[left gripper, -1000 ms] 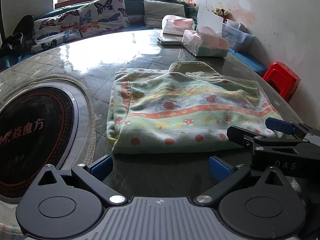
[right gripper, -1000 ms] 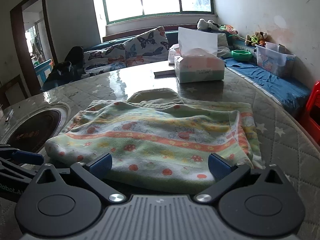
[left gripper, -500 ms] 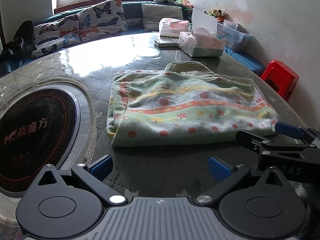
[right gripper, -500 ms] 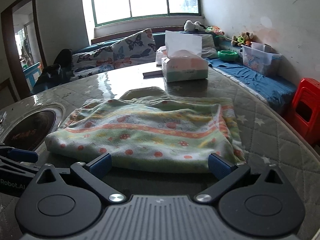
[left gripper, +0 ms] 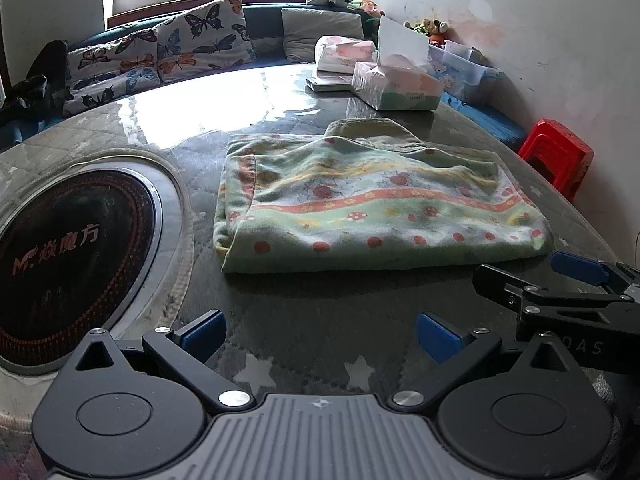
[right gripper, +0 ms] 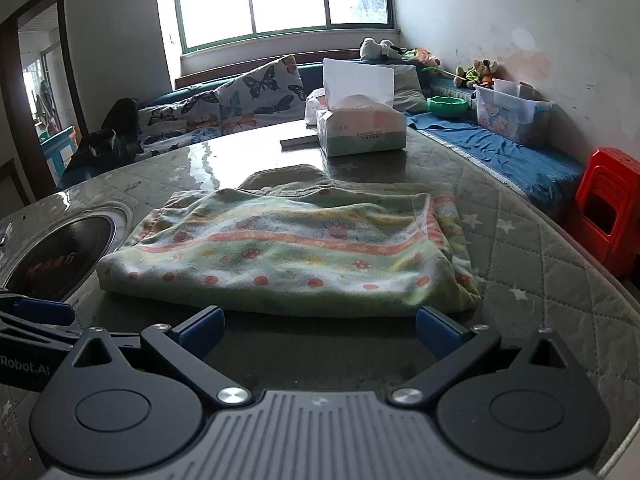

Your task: Fold clothes

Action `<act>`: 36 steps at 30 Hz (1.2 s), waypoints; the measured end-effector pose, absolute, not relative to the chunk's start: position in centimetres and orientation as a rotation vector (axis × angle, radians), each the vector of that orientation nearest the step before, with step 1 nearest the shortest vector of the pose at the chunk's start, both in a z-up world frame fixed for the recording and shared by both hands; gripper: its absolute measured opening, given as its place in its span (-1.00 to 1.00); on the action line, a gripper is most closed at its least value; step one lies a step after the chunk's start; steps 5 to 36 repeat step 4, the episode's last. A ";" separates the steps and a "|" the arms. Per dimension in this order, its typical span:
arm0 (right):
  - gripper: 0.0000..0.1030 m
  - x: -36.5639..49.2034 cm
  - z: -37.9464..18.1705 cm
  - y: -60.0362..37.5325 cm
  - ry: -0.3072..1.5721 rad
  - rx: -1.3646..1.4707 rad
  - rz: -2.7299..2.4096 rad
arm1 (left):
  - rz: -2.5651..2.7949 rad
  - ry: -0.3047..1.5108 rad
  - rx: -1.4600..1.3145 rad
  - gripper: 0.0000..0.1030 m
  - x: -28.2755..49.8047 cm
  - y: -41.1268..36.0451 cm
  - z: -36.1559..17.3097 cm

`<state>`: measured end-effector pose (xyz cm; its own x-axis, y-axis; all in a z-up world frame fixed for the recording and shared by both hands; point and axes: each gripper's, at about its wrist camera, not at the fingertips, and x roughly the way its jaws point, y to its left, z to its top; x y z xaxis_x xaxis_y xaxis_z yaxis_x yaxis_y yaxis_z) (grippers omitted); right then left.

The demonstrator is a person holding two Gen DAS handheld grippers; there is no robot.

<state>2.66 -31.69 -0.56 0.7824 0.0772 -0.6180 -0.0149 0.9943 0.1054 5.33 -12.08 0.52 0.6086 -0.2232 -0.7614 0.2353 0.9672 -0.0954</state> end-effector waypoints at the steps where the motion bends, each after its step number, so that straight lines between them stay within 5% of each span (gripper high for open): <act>1: 1.00 2.5 -0.6 -31.7 0.671 0.097 0.048 | -0.264 0.878 0.015 1.00 5.2 -12.1 0.5; 36: 1.00 2.2 -0.5 -31.6 0.669 0.098 0.047 | -0.267 0.877 0.015 1.00 4.9 -12.0 0.5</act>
